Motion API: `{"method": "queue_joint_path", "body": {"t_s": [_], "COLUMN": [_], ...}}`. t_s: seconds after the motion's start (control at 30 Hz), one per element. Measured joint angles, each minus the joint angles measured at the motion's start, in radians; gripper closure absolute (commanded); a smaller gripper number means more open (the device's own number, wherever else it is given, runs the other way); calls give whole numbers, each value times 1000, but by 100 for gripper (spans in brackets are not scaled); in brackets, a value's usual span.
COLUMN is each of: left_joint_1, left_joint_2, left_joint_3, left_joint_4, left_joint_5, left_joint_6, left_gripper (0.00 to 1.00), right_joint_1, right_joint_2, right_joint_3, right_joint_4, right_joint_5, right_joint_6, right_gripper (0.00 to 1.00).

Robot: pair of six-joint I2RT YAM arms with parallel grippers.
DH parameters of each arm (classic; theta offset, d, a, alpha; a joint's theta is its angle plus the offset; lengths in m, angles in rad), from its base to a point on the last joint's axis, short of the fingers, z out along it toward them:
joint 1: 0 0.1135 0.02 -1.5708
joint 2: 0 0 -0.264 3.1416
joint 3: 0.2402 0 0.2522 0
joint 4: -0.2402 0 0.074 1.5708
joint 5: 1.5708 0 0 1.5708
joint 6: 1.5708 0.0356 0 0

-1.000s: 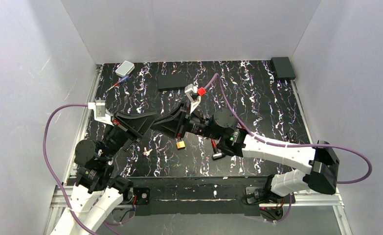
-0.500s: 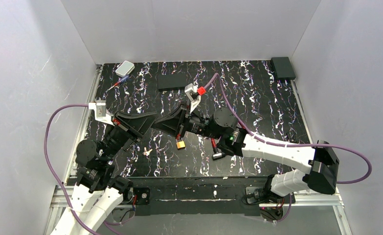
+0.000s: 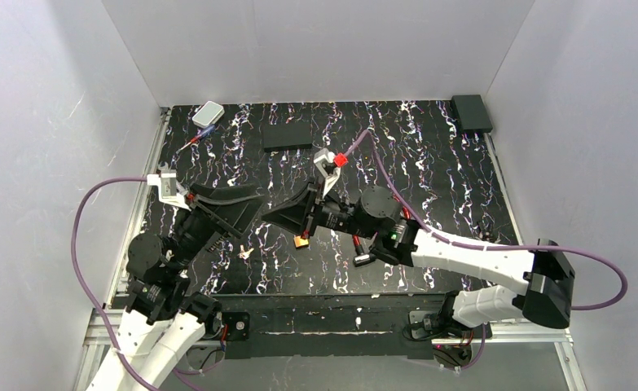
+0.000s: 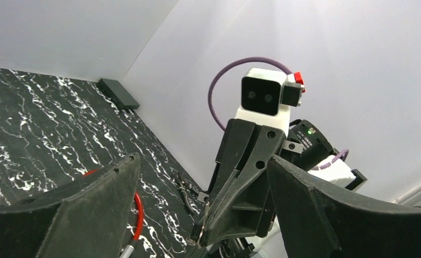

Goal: Unlock with the key

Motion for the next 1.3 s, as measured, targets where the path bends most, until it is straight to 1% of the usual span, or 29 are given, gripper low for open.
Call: {"method": "queue_joint_path", "body": {"t_s": [0.1,0.27,0.4,0.5,0.77,0.93,1.13,1.3], "left_joint_1": [0,0,0,0,0,-15,-96,-153], "left_joint_2": [-9,7,95,189,358,491,704,838], "left_joint_3": [18,109,236,291,270,270,280,312], "left_joint_4": [-64,-242,-420,-524,-737,-800,-876,-901], "left_joint_5": [-18,-50,-51,-51,-108,-142,-209,-272], "left_joint_6": [23,78,120,134,97,65,31,-4], "left_gripper": [3,2,10,13,16,17,23,29], "right_joint_1": [0,0,0,0,0,0,0,0], "right_joint_2": [-36,-97,-153,-197,-348,-402,-433,-499], "right_joint_3": [-34,-81,-126,-144,-212,-252,-296,-343], "right_joint_4": [-27,-80,-137,-200,-380,-476,-584,-686], "right_joint_5": [15,45,71,93,196,261,303,335], "right_joint_6": [-8,-21,-34,-44,-48,-33,4,30], "right_gripper": [99,99,99,99,99,99,99,99]}}
